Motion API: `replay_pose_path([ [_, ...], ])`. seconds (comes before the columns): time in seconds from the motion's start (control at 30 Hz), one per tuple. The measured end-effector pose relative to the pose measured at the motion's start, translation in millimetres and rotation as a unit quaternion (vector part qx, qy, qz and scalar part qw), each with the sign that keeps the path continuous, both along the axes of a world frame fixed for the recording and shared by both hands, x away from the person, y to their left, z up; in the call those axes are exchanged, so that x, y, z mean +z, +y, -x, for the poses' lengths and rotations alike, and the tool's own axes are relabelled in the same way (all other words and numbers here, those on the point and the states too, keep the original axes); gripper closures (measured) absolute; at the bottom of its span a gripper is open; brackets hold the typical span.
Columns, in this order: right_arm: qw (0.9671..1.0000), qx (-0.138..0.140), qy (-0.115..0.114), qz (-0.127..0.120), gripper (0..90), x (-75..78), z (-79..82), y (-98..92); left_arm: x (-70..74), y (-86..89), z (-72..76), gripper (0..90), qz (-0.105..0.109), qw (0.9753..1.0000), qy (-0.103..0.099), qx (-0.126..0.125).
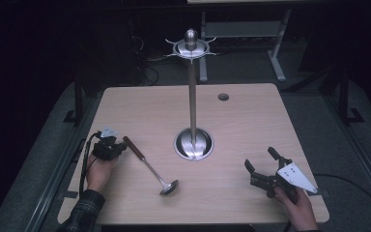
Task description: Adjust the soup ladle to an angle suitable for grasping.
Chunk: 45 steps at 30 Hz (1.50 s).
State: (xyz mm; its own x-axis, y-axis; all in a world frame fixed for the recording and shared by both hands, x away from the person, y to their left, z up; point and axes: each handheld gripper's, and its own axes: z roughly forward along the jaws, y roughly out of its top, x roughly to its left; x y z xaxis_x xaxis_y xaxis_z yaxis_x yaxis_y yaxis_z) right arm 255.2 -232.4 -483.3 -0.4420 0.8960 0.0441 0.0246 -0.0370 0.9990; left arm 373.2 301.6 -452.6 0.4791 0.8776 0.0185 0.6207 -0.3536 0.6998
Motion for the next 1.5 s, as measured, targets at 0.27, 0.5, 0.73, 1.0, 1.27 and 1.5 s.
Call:
replay_pose_path([
  [0.27,1.0,0.0,0.0,0.0,6.2,0.0,-0.1,-0.1,-6.1,-0.2,-6.6,89.9,0.008,0.9999,0.007,0.006],
  [0.5,1.0,0.0,0.0,0.0,6.1,0.0,-0.1,-0.1,-4.9,-7.8,-11.4,89.9,0.008,0.9999,0.006,-0.001],
  [0.73,1.0,0.0,0.0,0.0,6.1,0.0,-0.1,-0.1,-3.5,-19.1,-13.1,89.9,0.008,0.9998,0.005,-0.016],
  [1.0,1.0,0.0,0.0,0.0,6.1,0.0,0.0,0.0,-3.5,-30.5,-12.7,89.9,0.009,0.9994,0.005,-0.032],
  [1.27,1.0,0.0,0.0,0.0,6.1,0.0,0.1,0.0,-2.9,-38.1,-11.2,89.9,0.019,0.999,0.001,-0.041],
  [1.5,1.0,0.0,0.0,0.0,6.2,0.0,0.1,0.1,-1.9,-47.5,-8.9,89.9,0.019,0.9981,0.004,-0.058],
])
